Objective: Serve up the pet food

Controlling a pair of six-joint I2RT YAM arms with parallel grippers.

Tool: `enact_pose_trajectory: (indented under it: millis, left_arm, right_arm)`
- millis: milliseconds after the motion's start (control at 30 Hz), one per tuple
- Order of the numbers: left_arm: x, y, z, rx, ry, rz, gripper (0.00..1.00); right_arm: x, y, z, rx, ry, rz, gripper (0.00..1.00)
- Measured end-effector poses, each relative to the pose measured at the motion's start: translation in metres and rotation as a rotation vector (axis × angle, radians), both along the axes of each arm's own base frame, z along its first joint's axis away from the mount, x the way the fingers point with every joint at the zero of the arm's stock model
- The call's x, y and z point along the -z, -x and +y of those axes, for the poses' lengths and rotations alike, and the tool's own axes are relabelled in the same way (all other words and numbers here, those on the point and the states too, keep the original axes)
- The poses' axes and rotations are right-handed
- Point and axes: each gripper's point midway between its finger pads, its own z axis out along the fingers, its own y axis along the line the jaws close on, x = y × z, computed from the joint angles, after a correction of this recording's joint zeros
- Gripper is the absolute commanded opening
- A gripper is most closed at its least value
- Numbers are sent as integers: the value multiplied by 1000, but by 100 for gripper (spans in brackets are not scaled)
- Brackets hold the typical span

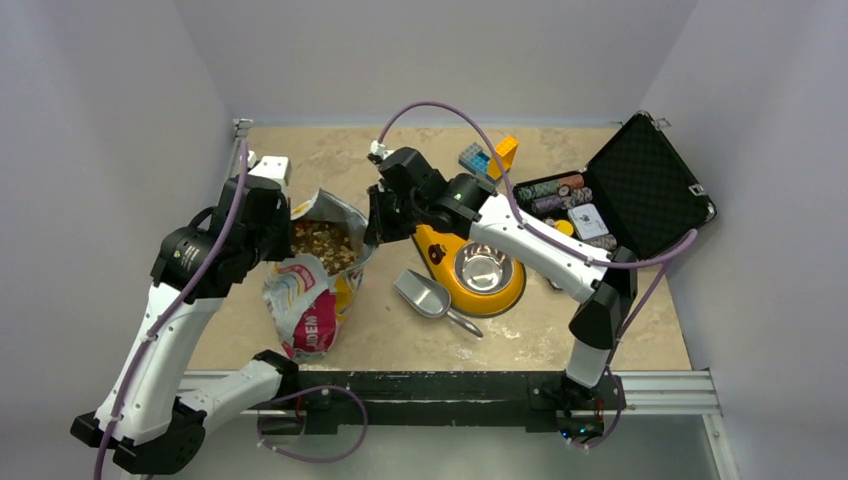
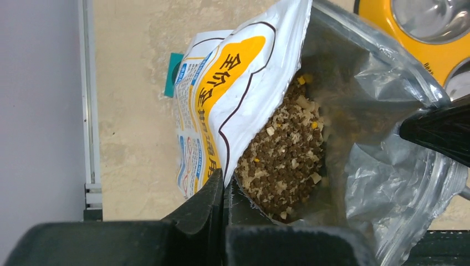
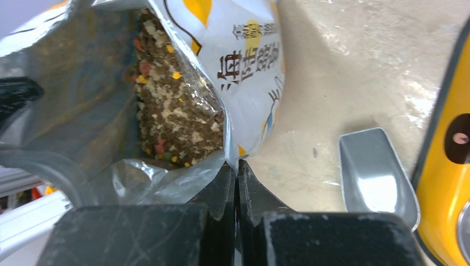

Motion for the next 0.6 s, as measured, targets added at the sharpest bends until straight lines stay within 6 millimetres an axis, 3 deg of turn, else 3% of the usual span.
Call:
enact_pose_trajectory:
  millis: [100,433,533,600]
  left_arm:
    - [-3,-1,-3,8,18,-19,1]
    - [-3,-15,-4,-13,-22,19,40]
    - [-4,-15,-4,-19,-16,10,36]
    - [-5,-14,-4,-18,-15,9,21]
  right_arm:
    - [3,0,-9,9,30,-16,0]
    - [3,-2,-14,7,49,-47,0]
    - [1,-1,-14,5,46,-50,0]
    - [0,0,-13,3,46,-51,4]
